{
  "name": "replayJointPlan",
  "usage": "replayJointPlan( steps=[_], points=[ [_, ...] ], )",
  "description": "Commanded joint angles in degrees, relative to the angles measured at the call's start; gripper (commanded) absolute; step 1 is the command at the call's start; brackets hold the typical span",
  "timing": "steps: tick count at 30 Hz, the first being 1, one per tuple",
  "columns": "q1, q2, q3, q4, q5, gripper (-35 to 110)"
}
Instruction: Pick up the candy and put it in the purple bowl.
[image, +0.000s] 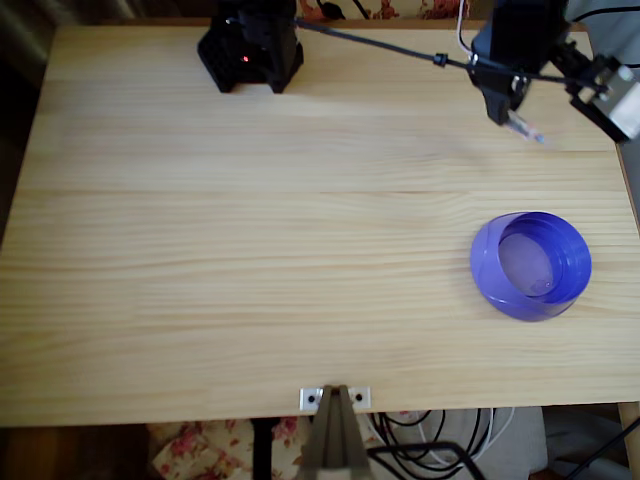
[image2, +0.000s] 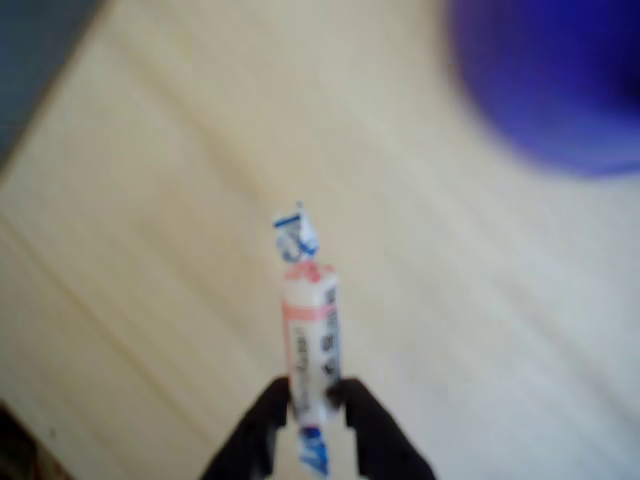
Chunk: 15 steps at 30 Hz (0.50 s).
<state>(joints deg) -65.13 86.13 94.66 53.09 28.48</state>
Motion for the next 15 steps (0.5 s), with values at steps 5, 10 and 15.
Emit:
replayJointPlan(
  steps=[5, 10, 15],
  points=[
    [12.1, 2.8, -14.8, -1.7, -4.7, -1],
    [17.9, 0.6, -14.8, -5.8, -5.9, -1],
    [20.5, -2.6, -14.5, -9.0, -5.3, -1]
  ],
)
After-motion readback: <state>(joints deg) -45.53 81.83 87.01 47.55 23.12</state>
